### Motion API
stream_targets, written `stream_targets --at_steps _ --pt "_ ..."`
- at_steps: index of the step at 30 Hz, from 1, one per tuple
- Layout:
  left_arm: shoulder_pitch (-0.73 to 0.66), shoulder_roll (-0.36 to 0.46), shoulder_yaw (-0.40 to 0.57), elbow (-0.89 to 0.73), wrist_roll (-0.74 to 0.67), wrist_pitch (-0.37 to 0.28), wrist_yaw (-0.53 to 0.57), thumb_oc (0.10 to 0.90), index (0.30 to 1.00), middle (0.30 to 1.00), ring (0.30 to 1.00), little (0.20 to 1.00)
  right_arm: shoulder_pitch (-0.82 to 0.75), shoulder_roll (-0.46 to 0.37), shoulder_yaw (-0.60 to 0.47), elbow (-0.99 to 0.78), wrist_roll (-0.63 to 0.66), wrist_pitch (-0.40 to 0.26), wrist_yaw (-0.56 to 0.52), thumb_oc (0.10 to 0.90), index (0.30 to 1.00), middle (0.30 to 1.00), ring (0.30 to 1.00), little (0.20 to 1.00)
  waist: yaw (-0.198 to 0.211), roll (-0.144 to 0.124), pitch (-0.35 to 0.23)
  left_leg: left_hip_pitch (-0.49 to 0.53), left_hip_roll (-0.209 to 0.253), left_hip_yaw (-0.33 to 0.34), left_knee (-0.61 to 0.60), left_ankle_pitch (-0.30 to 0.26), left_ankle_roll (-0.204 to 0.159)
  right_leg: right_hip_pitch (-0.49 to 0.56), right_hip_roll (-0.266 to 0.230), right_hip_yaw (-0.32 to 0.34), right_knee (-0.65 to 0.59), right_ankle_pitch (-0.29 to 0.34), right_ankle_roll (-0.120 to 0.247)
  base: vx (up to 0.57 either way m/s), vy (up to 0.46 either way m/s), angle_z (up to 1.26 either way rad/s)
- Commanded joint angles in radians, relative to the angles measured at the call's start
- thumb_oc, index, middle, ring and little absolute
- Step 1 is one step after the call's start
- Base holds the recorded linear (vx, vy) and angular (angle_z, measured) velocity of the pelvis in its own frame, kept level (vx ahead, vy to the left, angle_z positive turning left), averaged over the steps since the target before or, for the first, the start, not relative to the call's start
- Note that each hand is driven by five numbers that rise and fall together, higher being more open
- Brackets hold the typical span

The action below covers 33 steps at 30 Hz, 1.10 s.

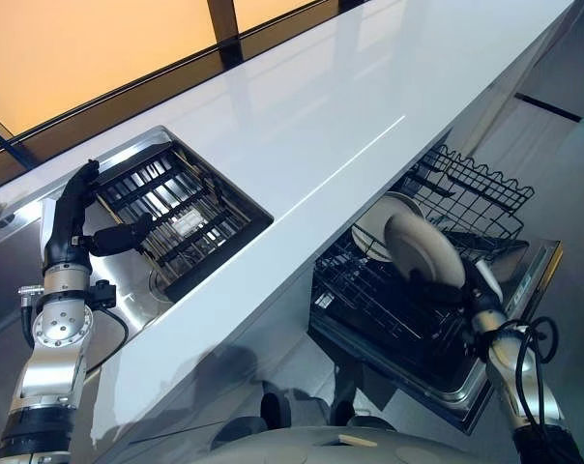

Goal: Pick up plates and place into dishwasher.

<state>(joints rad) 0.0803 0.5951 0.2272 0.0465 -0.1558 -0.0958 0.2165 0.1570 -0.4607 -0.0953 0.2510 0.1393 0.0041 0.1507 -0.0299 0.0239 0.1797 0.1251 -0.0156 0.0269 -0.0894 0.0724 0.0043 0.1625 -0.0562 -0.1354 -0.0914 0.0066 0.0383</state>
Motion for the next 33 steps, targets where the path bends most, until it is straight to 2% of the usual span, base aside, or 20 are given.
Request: stream_targets --at_steps 1,4,11,14,15,16,18,21,22,25,29,33 --pt "-0.082 0.068 0.070 0.030 0.023 -0.112 0.050 0.800 0.900 0.900 0.900 0.900 -0.093 -0.071 -0.008 -0.063 0.017 -0.012 0.103 0.100 0.300 0.300 0.300 0.200 -0.009 -0.002 -0.038 0.024 -0.049 0.020 0.008 -0.128 0.013 -0.048 0.065 -0.042 0.091 -0.101 0.020 0.00 0.000 0.00" --pt "-0.090 0.078 0.051 0.030 0.016 -0.103 0.056 0.800 0.900 0.900 0.900 0.900 -0.103 -0.087 0.029 -0.029 -0.005 0.042 0.106 0.100 0.300 0.300 0.300 0.200 -0.003 -0.005 -0.033 0.021 -0.048 0.018 0.007 -0.124 0.010 -0.047 0.064 -0.048 0.086 -0.098 0.022 0.00 0.000 0.00" --pt "-0.106 0.080 0.004 0.017 0.024 -0.084 0.062 0.800 0.900 0.900 0.900 0.900 -0.141 -0.084 0.117 0.012 -0.144 0.071 -0.047 0.100 0.300 0.300 0.300 0.200 0.012 -0.002 -0.025 0.019 -0.046 0.011 0.007 -0.119 0.009 -0.043 0.065 -0.054 0.079 -0.094 0.022 0.00 0.000 0.00" --pt "-0.118 0.073 -0.025 0.004 0.025 -0.071 0.067 0.800 0.900 0.900 0.900 0.900 -0.179 -0.078 0.177 0.034 -0.234 0.108 -0.135 0.100 0.300 0.300 0.300 0.200 0.023 0.004 -0.019 0.019 -0.045 0.008 0.010 -0.119 0.009 -0.040 0.064 -0.057 0.080 -0.095 0.020 0.00 0.000 0.00" --pt "-0.120 0.070 -0.030 0.004 0.026 -0.069 0.068 0.800 0.900 0.900 0.900 0.900 -0.187 -0.078 0.187 0.037 -0.243 0.105 -0.143 0.534 0.672 0.672 0.672 0.634 0.025 0.005 -0.018 0.019 -0.046 0.007 0.011 -0.119 0.009 -0.040 0.063 -0.059 0.081 -0.096 0.020 0.00 0.000 0.00" --pt "-0.126 0.068 -0.042 0.000 0.025 -0.062 0.069 0.800 0.900 0.900 0.900 0.900 -0.204 -0.078 0.208 0.033 -0.245 0.101 -0.167 0.800 0.900 0.900 0.900 0.900 0.031 0.008 -0.016 0.019 -0.046 0.005 0.012 -0.118 0.008 -0.039 0.063 -0.063 0.083 -0.097 0.019 0.00 0.000 0.00" --pt "-0.131 0.061 -0.055 -0.003 0.027 -0.059 0.067 0.800 0.900 0.900 0.900 0.900 -0.225 -0.071 0.234 0.019 -0.232 0.048 -0.197 0.800 0.900 0.900 0.900 0.900 0.038 0.011 -0.012 0.019 -0.046 0.001 0.015 -0.117 0.008 -0.037 0.061 -0.068 0.087 -0.098 0.017 0.00 0.000 0.00" --pt "-0.132 0.048 -0.073 -0.004 0.035 -0.062 0.066 0.800 0.900 0.900 0.900 0.900 -0.253 -0.064 0.247 -0.056 -0.147 -0.096 -0.240 0.800 0.900 0.900 0.900 0.900 0.046 0.017 -0.007 0.017 -0.047 -0.006 0.017 -0.116 0.010 -0.036 0.059 -0.072 0.093 -0.100 0.015 0.01 0.011 0.03" --pt "-0.128 0.036 -0.078 0.004 0.043 -0.074 0.064 0.800 0.900 0.900 0.900 0.900 -0.259 -0.050 0.241 -0.102 -0.078 -0.181 -0.258 0.800 0.900 0.900 0.900 0.900 0.048 0.021 -0.003 0.020 -0.048 -0.008 0.019 -0.118 0.010 -0.035 0.058 -0.072 0.098 -0.105 0.015 0.02 0.033 0.04" --pt "-0.111 0.014 -0.077 0.037 0.059 -0.115 0.054 0.800 0.900 0.900 0.900 0.900 -0.243 0.002 0.201 -0.166 0.036 -0.279 -0.283 0.800 0.900 0.900 0.900 0.900 0.045 0.032 -0.007 0.010 -0.050 -0.007 0.023 -0.119 0.013 -0.045 0.055 -0.070 0.102 -0.104 0.015 0.02 0.042 0.02" --pt "-0.079 0.012 -0.051 0.028 0.044 -0.121 0.035 0.800 0.900 0.900 0.900 0.900 -0.205 0.040 0.115 -0.196 0.178 -0.322 -0.277 0.800 0.900 0.900 0.900 0.900 0.031 0.040 -0.008 0.010 -0.051 0.001 0.020 -0.120 0.014 -0.049 0.052 -0.067 0.102 -0.107 0.016 0.02 0.040 0.02" --pt "-0.058 0.013 -0.029 0.009 0.038 -0.108 0.026 0.800 0.900 0.900 0.900 0.900 -0.175 0.066 0.036 -0.212 0.240 -0.348 -0.308 0.800 0.900 0.900 0.900 0.900 0.018 0.040 -0.004 0.012 -0.051 0.011 0.021 -0.123 0.018 -0.051 0.052 -0.064 0.106 -0.109 0.016 0.02 0.011 0.05"
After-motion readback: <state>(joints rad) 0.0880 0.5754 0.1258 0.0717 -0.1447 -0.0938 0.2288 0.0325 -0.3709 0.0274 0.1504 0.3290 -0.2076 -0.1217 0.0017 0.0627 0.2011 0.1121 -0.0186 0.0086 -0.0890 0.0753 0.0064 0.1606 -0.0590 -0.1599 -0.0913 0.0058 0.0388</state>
